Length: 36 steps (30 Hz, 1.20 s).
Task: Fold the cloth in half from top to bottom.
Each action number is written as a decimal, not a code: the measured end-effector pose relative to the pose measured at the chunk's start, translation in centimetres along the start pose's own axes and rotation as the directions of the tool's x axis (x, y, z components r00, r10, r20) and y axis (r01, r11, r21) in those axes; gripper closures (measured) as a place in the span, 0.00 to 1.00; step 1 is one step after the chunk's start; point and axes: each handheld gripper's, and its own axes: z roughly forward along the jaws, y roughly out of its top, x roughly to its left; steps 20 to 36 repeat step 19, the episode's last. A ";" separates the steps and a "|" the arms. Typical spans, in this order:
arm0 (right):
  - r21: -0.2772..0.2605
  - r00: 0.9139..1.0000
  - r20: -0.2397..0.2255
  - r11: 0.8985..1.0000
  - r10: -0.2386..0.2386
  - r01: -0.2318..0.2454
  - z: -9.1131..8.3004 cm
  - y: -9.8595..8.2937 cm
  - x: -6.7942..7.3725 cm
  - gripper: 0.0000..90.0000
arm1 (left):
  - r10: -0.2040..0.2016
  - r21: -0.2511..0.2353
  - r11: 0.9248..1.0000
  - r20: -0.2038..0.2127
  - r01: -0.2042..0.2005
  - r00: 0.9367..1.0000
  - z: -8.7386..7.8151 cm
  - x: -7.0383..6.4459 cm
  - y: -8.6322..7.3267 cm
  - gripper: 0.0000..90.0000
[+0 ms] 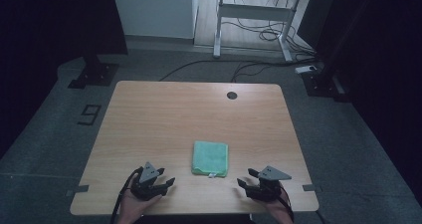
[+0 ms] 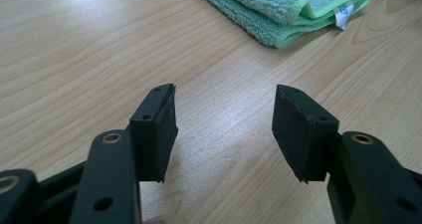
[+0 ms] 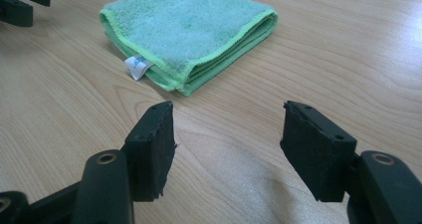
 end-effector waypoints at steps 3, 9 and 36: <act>-0.004 1.000 0.002 1.000 0.003 -0.003 -0.1 0.0 -0.1 0.42 | -0.001 0.001 1.000 0.002 0.001 1.000 0.0 0.1 0.0 0.48; -0.012 1.000 0.003 1.000 0.005 -0.005 -0.2 0.0 -0.1 0.41 | -0.004 -0.005 1.000 0.004 0.004 1.000 -0.1 0.1 0.0 0.47; -0.015 1.000 0.003 1.000 0.002 -0.002 -0.1 0.1 0.0 0.40 | -0.008 -0.011 1.000 0.008 0.008 1.000 -0.2 0.1 0.1 0.41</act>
